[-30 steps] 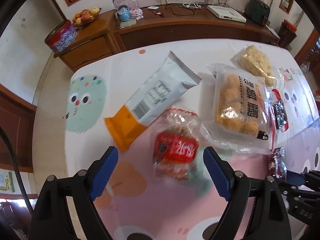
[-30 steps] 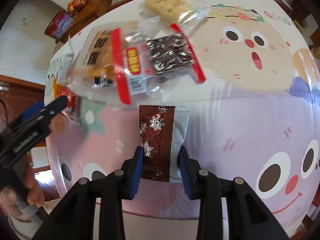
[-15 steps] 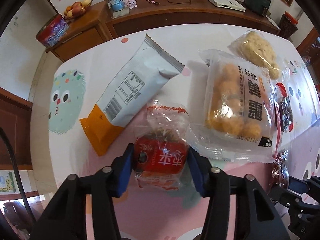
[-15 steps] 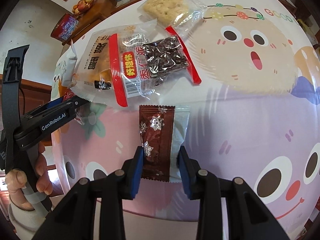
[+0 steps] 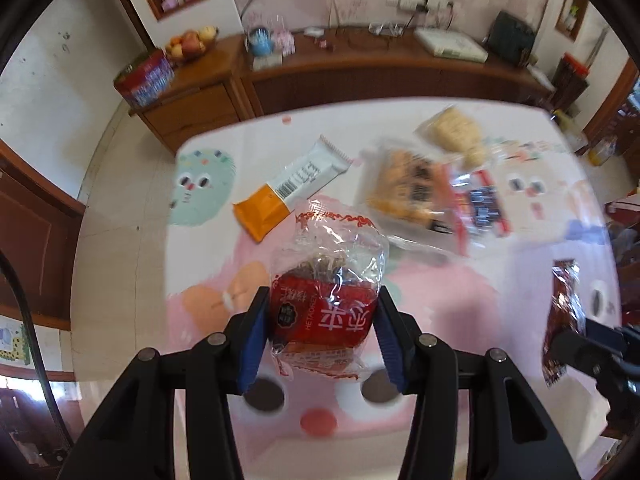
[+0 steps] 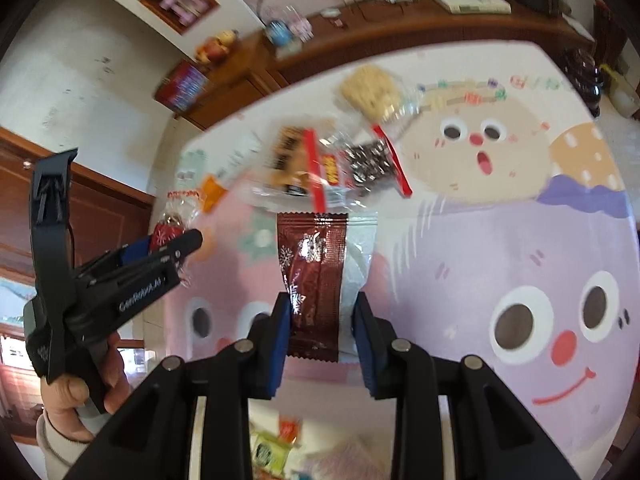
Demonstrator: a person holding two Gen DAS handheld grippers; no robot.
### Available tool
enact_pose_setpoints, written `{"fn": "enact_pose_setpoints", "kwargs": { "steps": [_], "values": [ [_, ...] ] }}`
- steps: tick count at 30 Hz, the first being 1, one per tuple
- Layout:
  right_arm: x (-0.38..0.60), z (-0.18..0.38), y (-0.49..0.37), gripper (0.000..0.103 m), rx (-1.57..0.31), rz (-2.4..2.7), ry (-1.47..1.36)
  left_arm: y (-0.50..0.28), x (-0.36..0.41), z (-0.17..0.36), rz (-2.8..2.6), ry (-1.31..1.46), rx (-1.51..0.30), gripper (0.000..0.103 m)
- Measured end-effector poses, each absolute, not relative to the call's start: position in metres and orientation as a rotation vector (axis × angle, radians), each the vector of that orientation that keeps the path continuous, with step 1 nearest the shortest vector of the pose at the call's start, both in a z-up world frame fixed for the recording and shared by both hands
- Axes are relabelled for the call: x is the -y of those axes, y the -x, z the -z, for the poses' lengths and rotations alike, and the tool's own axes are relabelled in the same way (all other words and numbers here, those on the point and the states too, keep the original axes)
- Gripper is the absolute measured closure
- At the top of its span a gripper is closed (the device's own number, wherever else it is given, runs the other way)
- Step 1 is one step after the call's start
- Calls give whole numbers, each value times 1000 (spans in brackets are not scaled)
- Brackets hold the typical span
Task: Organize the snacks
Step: 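Carry the brown packet and red bread bag into the white tray and open both tools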
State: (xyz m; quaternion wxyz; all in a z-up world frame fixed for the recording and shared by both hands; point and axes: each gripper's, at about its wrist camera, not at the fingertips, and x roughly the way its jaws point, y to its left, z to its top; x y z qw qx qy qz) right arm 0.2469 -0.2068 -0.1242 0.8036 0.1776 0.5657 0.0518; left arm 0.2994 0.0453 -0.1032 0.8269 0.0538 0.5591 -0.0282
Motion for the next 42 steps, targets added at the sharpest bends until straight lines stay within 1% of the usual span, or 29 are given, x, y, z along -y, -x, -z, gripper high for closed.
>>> {"fn": "enact_pose_setpoints", "kwargs": {
  "steps": [3,9,16,19,25,29,33,37,42],
  "values": [
    [199,93,-220,73,-1152,-135,-360,-252,-49,61,77,-122,-1120,55],
    [190,44,-156,72,-1039,-183,-310,-171,-50,8,88,-154,-1040,54],
    [178,20,-80,72,-943,-234,-277,-83,-52,-18,124,-129,-976,54],
    [171,23,-53,72,-941,-270,-292,-48,-49,-21,129,-109,-924,54],
    [154,46,-15,72,-916,-252,-242,-1,-48,-5,141,5,-851,54],
    [149,65,-1,72,-923,-200,-197,12,-52,16,103,24,-838,54],
    [138,85,4,72,-932,-190,-170,8,-58,49,62,-1,-900,54],
    [116,103,-4,72,-932,-178,-100,-8,-73,90,10,12,-1002,54],
    [104,117,-19,71,-935,-124,-38,-29,-95,117,-54,76,-1065,53]
  ]
}}
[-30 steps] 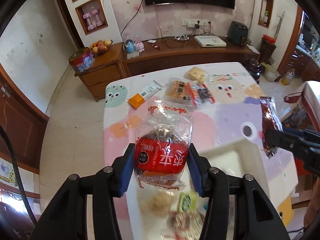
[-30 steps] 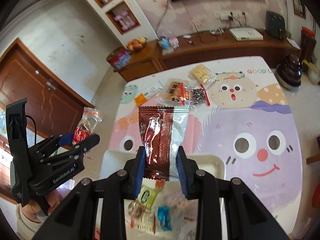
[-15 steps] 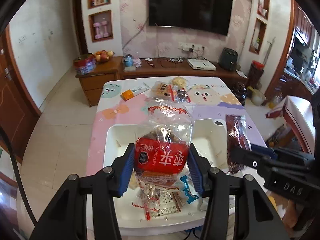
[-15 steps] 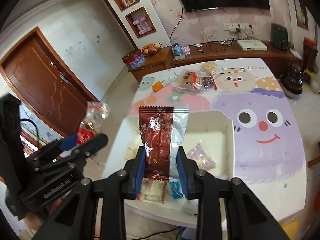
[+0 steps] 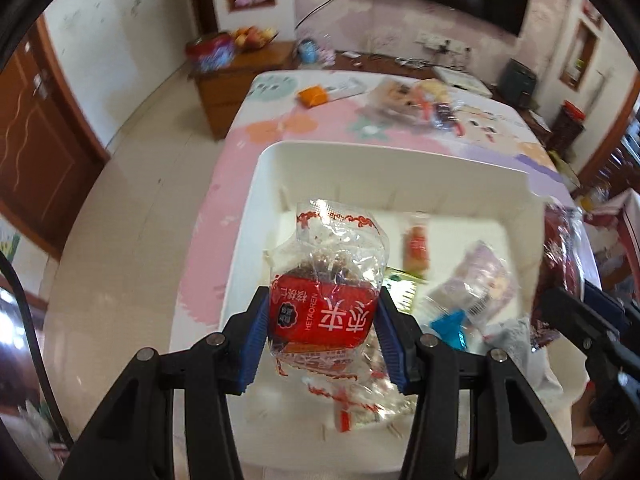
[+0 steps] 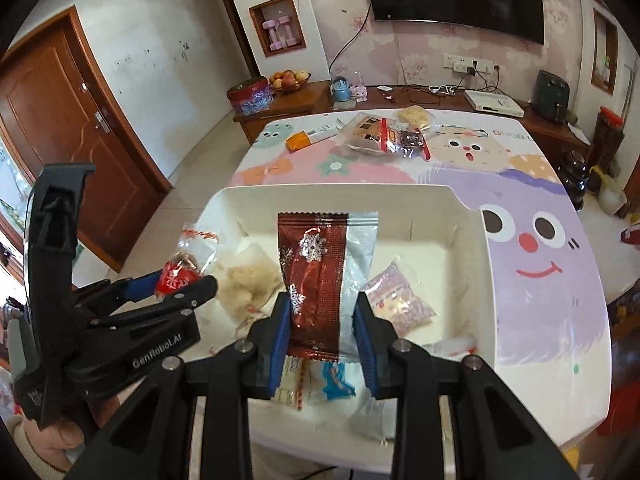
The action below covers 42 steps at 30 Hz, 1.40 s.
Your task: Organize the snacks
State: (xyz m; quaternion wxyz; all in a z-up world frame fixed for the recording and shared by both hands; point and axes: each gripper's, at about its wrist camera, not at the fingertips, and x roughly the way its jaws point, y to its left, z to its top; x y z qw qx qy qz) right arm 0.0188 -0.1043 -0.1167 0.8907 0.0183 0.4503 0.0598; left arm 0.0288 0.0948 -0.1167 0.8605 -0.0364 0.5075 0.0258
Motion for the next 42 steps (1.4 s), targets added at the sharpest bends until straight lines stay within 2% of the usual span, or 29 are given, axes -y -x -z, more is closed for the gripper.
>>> {"fn": "enact_pose_setpoints", "kwargs": {
  "steps": [1,2,3,5,6,9,25,42],
  "values": [
    [104,120,-21,71,-930,-108,-16,-33,-98,120,-44,94,-1070,53],
    [103,123,-21,66,-932,-93,11,-37,-99,122,-35,103,-1067,48],
    [102,125,-22,59,-935,-76,42,-37,-100,124,-33,104,-1063,38],
    [105,126,-15,52,-913,-37,83,-38,-99,127,-37,108,-1047,23],
    [108,123,-8,47,-886,-24,85,-38,-99,127,-47,111,-1033,19],
    [116,115,5,35,-830,13,95,-40,-95,132,-58,129,-1036,18],
    [131,76,37,33,-651,91,105,-23,-56,99,-129,25,-951,18],
    [118,69,38,33,-607,47,163,-21,-65,76,-123,77,-913,18]
  ]
}}
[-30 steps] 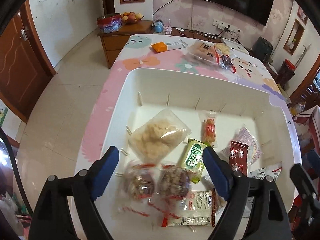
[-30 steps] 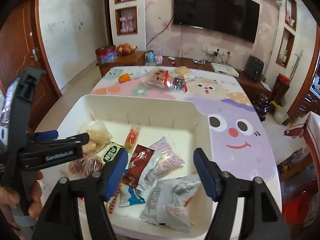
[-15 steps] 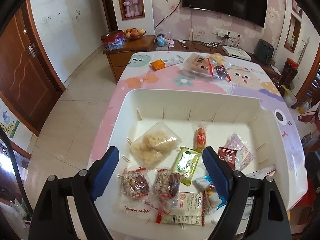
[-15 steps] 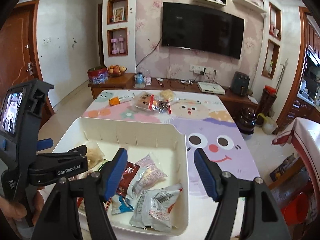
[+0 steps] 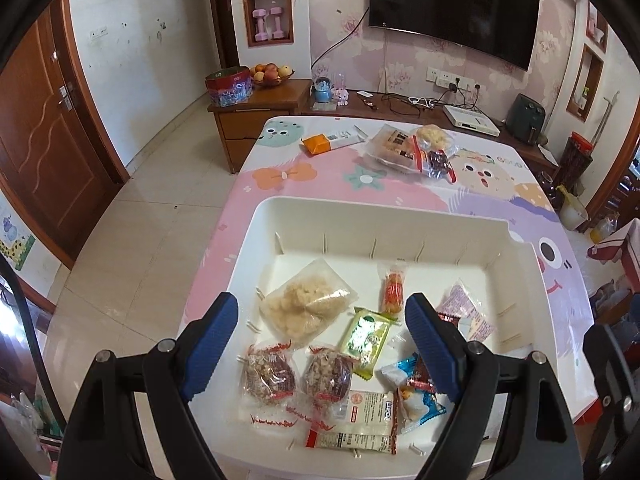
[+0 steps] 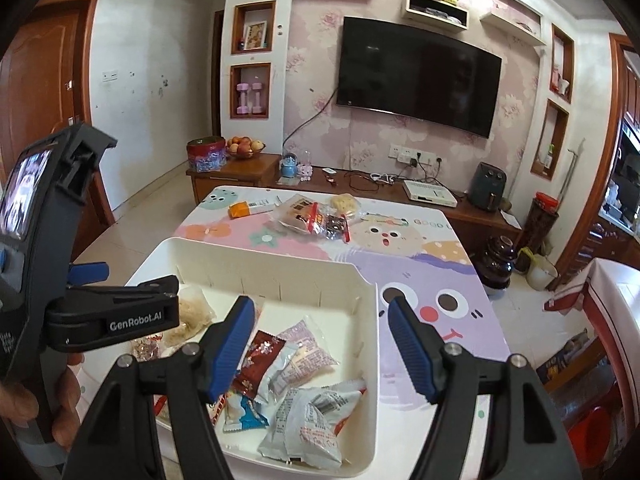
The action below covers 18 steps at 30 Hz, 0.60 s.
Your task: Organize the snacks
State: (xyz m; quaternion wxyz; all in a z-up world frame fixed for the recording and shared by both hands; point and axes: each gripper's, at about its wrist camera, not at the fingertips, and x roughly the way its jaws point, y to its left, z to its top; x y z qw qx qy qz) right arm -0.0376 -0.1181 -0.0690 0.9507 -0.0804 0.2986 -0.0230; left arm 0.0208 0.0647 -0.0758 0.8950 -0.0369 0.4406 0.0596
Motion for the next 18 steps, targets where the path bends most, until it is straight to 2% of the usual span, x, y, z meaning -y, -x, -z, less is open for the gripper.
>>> {"fn": "enact_pose_setpoints", "kwargs": {
  "steps": [11,18],
  "values": [
    [109,67,-2,33,-625,52,194,-56,-91,70,-115,159,-897,18],
    [124,39,-42,33,-583,100,167,-92,-106,49,-107,195,-877,18]
  ]
}}
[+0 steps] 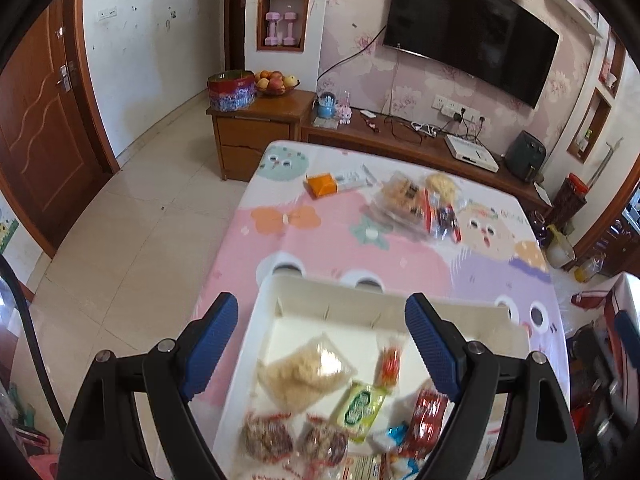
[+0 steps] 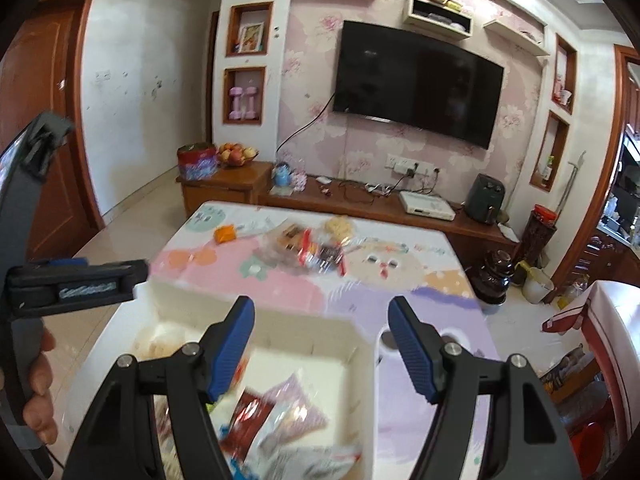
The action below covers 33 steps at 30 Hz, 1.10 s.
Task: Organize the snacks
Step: 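Move both open tools back over the snacks on the table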
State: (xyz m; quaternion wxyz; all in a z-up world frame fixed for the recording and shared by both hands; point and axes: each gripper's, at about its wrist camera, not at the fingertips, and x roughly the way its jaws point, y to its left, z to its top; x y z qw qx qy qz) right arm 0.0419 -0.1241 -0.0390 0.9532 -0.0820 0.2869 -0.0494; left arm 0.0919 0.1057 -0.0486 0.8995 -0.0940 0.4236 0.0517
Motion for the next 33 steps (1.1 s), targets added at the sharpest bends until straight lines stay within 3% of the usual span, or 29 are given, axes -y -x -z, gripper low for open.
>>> {"fn": "enact_pose_setpoints", "kwargs": {
  "steps": [11,21,28,33],
  "values": [
    [182,-24,-114,33,-537,188,6,-155,-95,-12,-45,101,-794,18],
    [199,-59,-192,33,-631,169,123,-224,-71,-80,-1,17,-719,17],
    [204,-79,-276,33,-788,88,162,-287,-64,-96,16,0,-755,16],
    [202,-64,-329,33,-862,47,166,-343,-65,-71,33,0,-831,14]
  ]
}}
